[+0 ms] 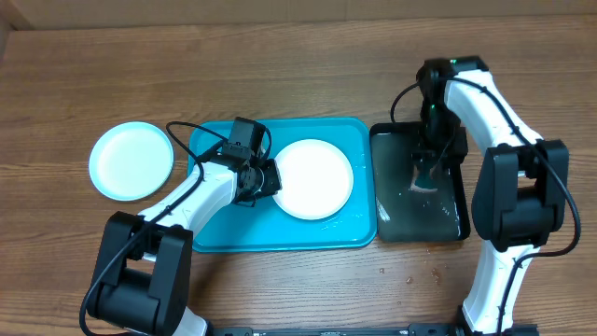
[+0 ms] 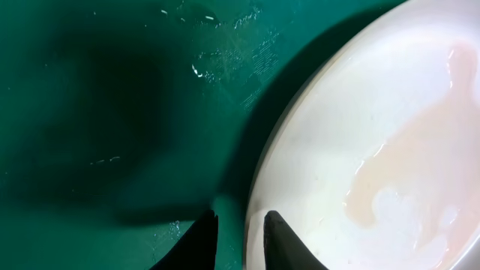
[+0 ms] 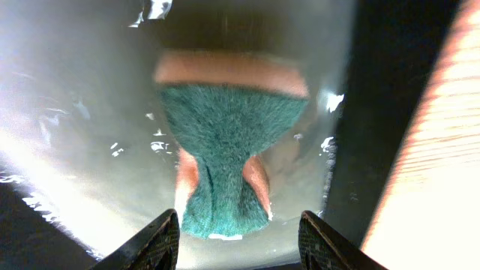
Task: Clean dirty plates on tray and stack at the side
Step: 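Drop the sponge in the black tray and raise right gripper away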
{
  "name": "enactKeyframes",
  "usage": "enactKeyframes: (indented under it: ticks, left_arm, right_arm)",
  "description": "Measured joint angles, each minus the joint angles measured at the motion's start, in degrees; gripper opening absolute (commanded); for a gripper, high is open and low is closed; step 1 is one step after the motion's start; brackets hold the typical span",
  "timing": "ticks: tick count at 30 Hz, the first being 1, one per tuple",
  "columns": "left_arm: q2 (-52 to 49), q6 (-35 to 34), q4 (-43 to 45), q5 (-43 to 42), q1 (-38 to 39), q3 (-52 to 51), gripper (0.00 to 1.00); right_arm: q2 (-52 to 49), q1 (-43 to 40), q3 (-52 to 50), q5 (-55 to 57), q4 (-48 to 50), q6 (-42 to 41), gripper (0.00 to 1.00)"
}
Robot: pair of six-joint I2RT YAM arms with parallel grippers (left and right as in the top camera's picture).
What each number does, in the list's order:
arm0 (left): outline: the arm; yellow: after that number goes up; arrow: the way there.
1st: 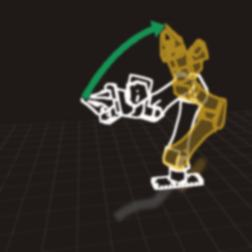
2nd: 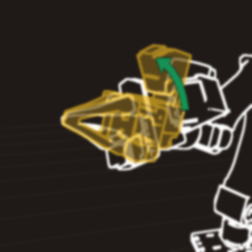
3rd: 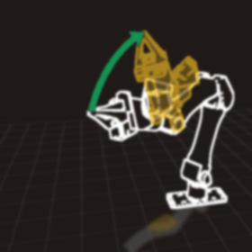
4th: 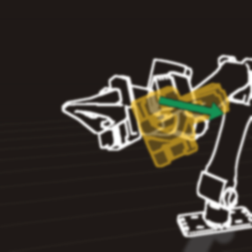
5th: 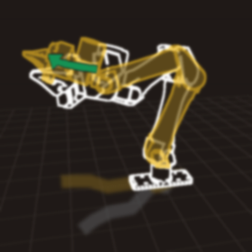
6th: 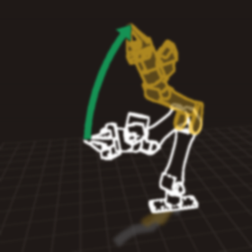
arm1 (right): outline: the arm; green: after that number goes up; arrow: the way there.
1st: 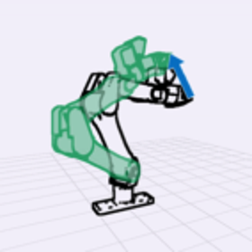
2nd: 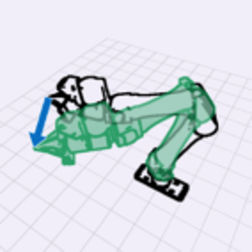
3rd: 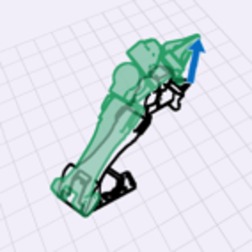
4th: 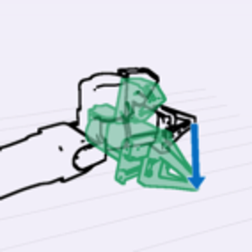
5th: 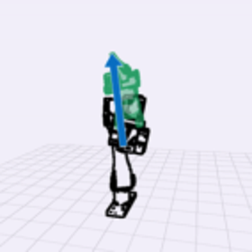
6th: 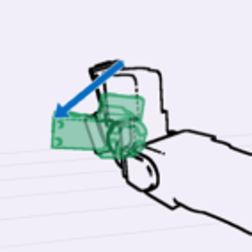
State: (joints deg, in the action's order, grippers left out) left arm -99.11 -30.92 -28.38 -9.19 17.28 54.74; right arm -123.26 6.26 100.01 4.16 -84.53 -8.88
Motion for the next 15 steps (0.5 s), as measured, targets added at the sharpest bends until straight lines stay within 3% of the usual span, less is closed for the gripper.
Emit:
enactKeyframes:
  ticks: [4, 6, 8, 9, 10, 15]
  left_arm:
    - [0.0, 0.0, -0.1, 0.2, 0.0, 0.0, 0.22]
    - [0.0, 0.0, -0.1, 0.5, 0.0, 0.0, 0.22]
    - [0.0, 0.0, 0.0, 1.1, 0.0, -0.1, 0.21]
    - [0.0, 0.0, 0.2, 1.3, 0.0, -0.2, 0.21]
    - [0.0, 0.0, 0.5, 1.4, 0.0, -0.3, 0.19]
    - [0.0, -0.1, 1.5, 1.7, 0.0, -0.9, 0.15]
  right_arm:
    - [0.1, -2.8, 6.9, -0.4, -1.4, -1.2, 0.52]
    - [0.2, -5.3, 8.3, -0.5, -1.4, -1.8, 0.57]
    - [0.2, -9.0, 8.6, -0.6, -1.0, -2.8, 0.76]
    - [0.2, -10.6, 8.6, -0.5, -0.9, -3.0, 0.94]
    - [0.2, -13.4, 8.6, -0.5, -0.7, -2.8, 1.0]
    - [0.2, -19.6, 8.6, -0.3, 0.9, -3.1, 1.0]
